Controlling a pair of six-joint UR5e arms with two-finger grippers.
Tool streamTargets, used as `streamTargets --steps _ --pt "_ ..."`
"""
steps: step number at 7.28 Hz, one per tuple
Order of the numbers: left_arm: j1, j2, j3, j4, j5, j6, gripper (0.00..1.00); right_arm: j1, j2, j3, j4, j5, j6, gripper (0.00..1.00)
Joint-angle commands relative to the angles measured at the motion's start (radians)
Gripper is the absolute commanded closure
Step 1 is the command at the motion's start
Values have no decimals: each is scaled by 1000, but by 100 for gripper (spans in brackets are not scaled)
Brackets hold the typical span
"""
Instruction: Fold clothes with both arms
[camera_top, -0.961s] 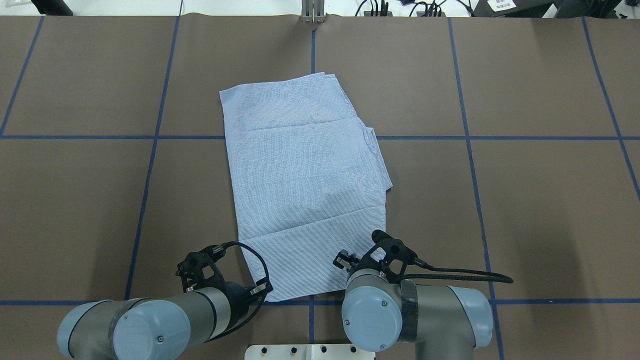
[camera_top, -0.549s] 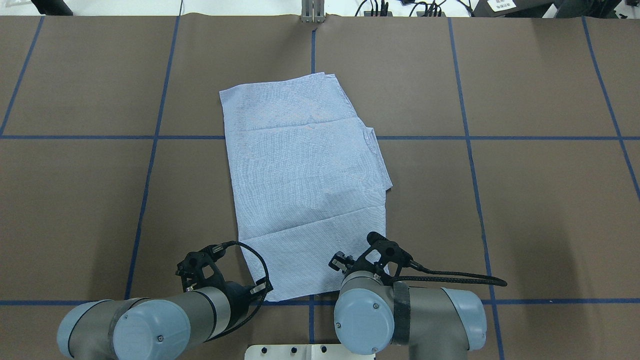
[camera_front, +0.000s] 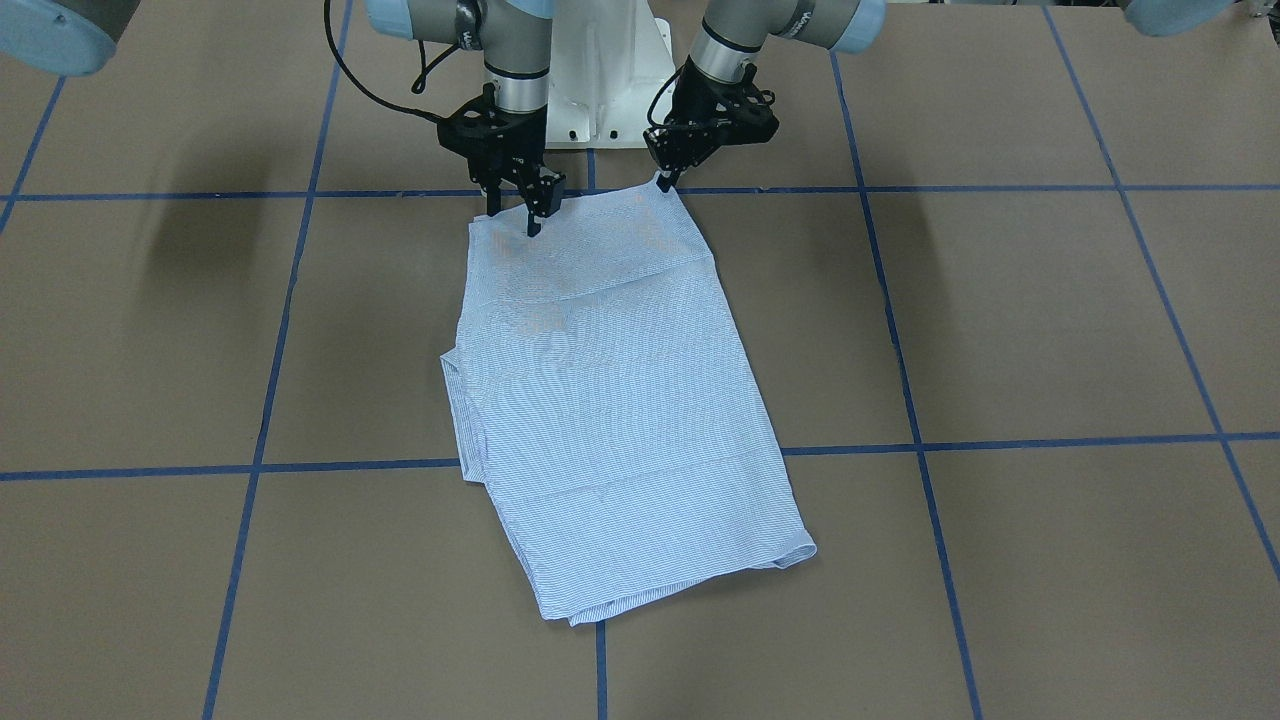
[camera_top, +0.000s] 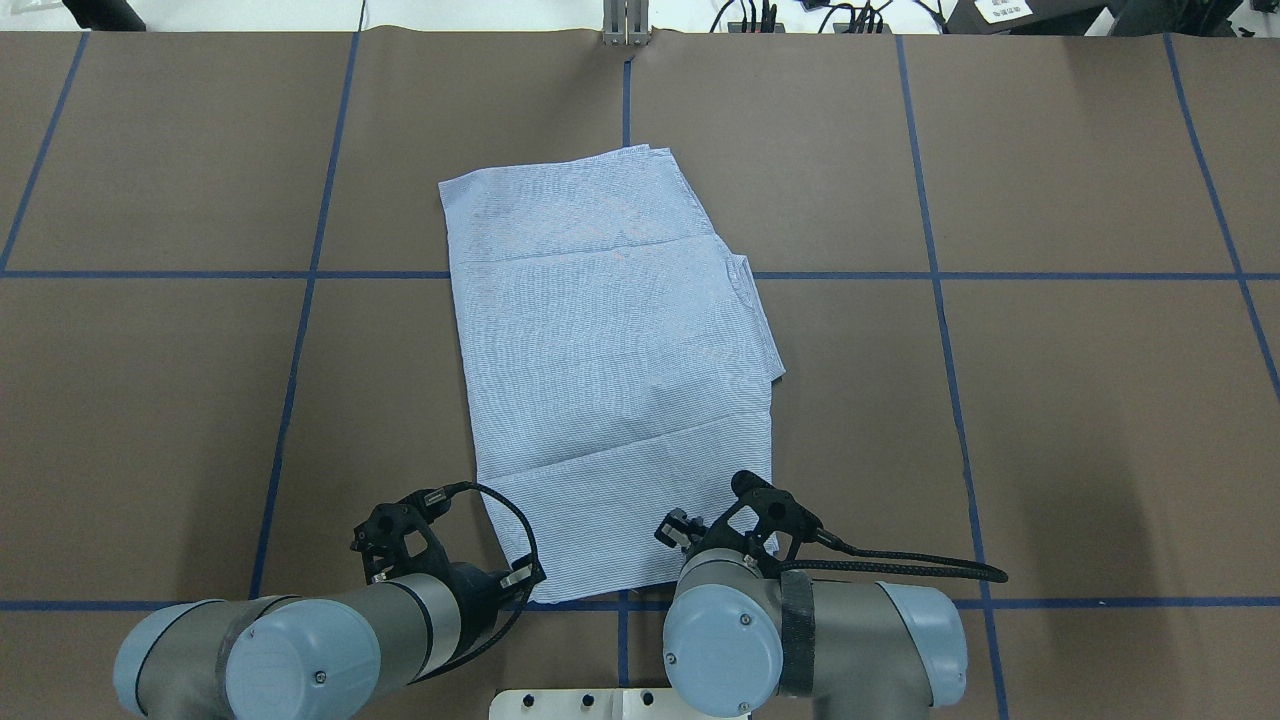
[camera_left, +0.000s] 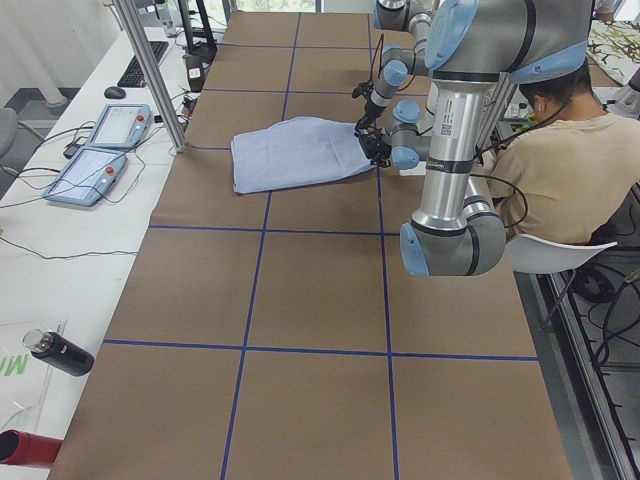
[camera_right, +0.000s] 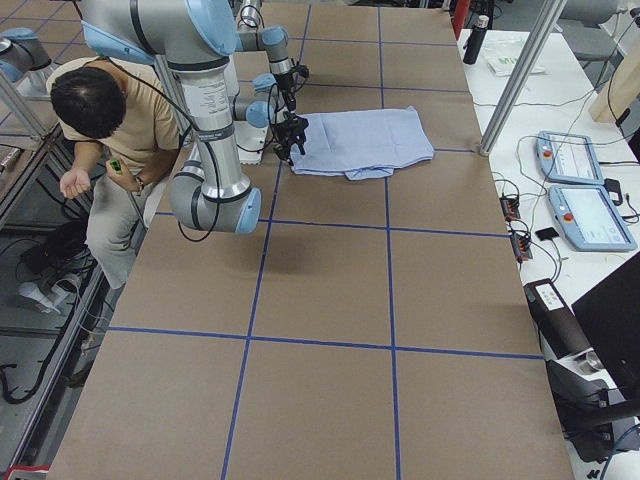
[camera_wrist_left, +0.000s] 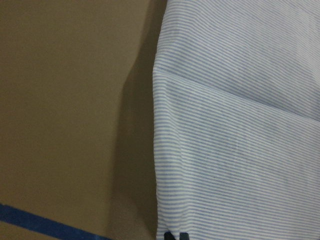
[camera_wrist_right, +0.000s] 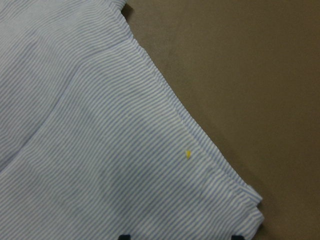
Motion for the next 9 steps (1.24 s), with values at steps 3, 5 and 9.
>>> streamTargets --steps 3,5,9 --pt "0 1 -5 0 0 0 100 -1 23 -21 0 -3 41 44" --pt "0 1 -6 0 -1 0 100 -1 40 -30 0 -13 64 76" --pt "-6 1 -14 0 -1 2 100 1 55 -53 3 -15 70 80"
